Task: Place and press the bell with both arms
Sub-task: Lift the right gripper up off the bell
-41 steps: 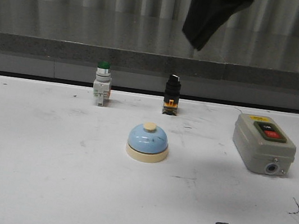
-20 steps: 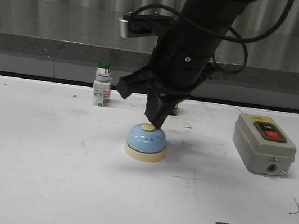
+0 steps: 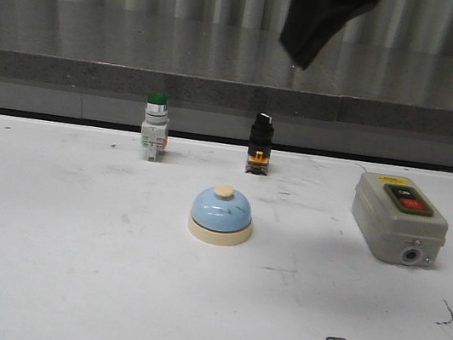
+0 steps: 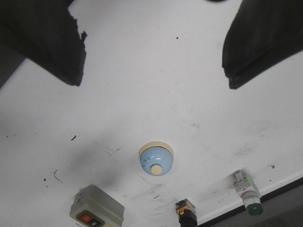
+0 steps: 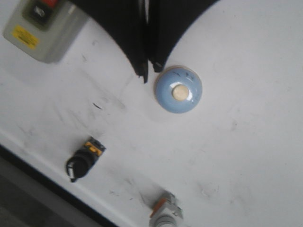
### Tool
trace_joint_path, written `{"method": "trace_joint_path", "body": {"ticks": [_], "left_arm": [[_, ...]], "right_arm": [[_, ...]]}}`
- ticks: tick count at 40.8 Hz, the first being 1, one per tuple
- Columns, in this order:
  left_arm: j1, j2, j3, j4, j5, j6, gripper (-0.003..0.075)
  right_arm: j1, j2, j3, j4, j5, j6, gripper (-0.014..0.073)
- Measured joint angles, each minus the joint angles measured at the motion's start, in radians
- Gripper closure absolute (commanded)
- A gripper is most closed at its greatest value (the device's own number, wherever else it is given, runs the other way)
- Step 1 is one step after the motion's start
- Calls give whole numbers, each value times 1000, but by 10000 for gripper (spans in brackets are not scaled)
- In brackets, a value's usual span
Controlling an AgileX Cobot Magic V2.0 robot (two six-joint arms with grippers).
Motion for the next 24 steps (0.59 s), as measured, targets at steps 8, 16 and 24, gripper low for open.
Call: {"method": "trace_joint_path", "body": {"ticks": [8, 16, 24], "left_arm": [[0, 0, 0, 0, 0, 0, 157], [0, 0, 0, 0, 0, 0, 157], [0, 0, 0, 0, 0, 0, 157]], "right_arm": [[-67, -234, 145, -2, 47, 0, 663], [-76, -476, 290, -4, 81, 0, 663], [-76, -696, 447, -4, 92, 0, 663]]}}
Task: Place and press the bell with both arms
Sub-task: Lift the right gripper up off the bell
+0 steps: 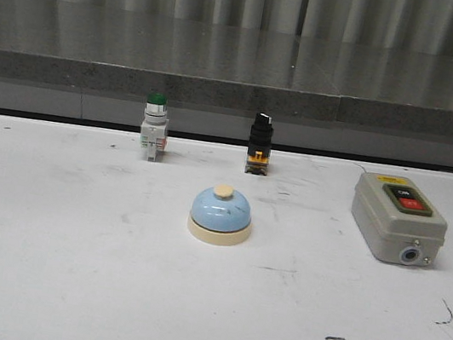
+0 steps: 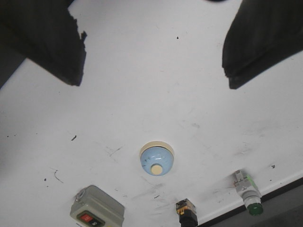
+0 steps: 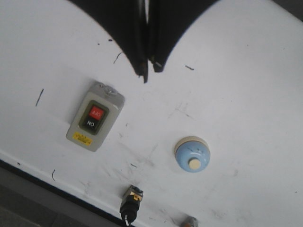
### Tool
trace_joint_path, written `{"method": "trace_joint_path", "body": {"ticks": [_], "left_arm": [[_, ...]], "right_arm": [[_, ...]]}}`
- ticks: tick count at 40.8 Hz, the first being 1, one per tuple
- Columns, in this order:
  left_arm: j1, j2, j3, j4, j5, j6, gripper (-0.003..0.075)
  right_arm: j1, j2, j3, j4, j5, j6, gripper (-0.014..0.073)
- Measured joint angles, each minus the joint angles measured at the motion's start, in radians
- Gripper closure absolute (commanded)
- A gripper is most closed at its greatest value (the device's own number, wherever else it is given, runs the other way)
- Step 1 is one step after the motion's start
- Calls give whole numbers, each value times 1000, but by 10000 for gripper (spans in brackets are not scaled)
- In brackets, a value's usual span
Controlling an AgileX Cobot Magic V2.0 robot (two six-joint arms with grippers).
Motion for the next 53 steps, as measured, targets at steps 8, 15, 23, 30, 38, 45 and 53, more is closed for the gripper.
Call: {"method": "trace_joint_path", "body": {"ticks": [8, 15, 23, 30, 38, 45, 53], "left_arm": [[0, 0, 0, 0, 0, 0, 157], [0, 0, 0, 0, 0, 0, 190], [0, 0, 0, 0, 0, 0, 428], [0, 0, 0, 0, 0, 0, 634], [0, 0, 0, 0, 0, 0, 740], [0, 0, 0, 0, 0, 0, 740], [0, 0, 0, 0, 0, 0, 740]], "right_arm": [[0, -145, 115, 0, 8, 0, 663], [0, -186, 134, 0, 17, 0, 663], [0, -186, 134, 0, 17, 0, 663], [0, -186, 134, 0, 17, 0, 663], [0, -186, 138, 0, 17, 0, 663], [0, -186, 138, 0, 17, 0, 663], [0, -186, 138, 0, 17, 0, 663]]}}
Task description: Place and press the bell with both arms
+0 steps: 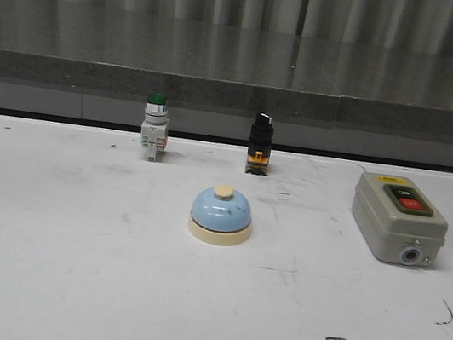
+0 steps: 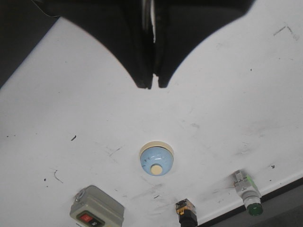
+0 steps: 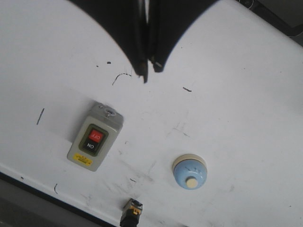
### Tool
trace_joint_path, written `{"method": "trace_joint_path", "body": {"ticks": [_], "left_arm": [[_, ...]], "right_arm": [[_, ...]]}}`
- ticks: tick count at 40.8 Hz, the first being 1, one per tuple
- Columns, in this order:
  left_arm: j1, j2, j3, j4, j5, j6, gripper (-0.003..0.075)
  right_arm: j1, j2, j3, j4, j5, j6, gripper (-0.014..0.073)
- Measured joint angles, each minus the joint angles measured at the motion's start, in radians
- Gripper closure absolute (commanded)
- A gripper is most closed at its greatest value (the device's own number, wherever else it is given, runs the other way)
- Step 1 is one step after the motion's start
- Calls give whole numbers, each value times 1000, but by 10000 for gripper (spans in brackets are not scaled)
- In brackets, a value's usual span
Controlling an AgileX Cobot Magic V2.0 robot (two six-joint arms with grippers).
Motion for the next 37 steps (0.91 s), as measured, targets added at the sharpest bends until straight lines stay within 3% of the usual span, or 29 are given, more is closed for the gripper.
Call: {"method": "trace_joint_path", "body": {"ticks": [10, 15, 24, 31, 37], "left_arm": [[3, -10, 5, -7, 0, 0, 740], [64, -46, 32, -20, -4, 0, 740], [323, -208, 143, -16, -69, 0, 740], [545, -408, 317, -15, -238, 0, 740], [661, -557, 466, -15, -340, 0, 740]], "right_arm": [[0, 0, 0, 0, 0, 0, 663], [0, 0, 0, 0, 0, 0, 663], [0, 0, 0, 0, 0, 0, 663], [0, 0, 0, 0, 0, 0, 663], [0, 0, 0, 0, 0, 0, 663]]}}
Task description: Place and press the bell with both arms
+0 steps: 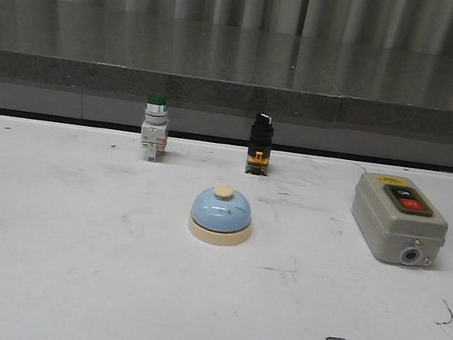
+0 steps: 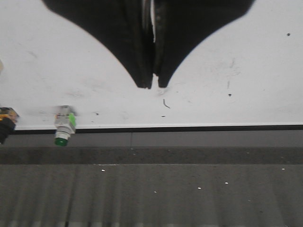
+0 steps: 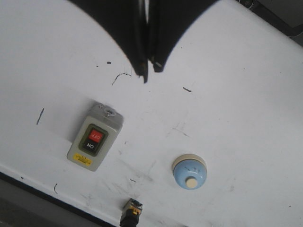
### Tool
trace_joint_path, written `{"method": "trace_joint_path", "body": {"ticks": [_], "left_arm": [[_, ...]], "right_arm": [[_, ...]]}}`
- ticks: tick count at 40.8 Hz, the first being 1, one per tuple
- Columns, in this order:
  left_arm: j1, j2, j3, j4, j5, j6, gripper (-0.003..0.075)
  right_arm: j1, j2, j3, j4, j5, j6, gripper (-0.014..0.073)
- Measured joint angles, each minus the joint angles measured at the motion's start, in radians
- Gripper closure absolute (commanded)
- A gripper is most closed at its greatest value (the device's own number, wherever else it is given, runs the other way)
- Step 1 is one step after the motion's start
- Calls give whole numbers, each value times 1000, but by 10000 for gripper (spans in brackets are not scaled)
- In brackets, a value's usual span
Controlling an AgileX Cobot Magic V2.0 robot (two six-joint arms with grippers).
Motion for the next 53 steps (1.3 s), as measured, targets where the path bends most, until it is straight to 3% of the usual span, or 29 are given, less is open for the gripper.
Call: {"method": "trace_joint_path", "body": {"ticks": [11, 20, 53], "left_arm": [[43, -125, 194, 0, -146, 0, 740], [43, -125, 201, 0, -258, 0, 740], [43, -125, 201, 0, -278, 0, 740]], "right_arm": [[0, 0, 0, 0, 0, 0, 663], [0, 0, 0, 0, 0, 0, 663], [0, 0, 0, 0, 0, 0, 663]]}}
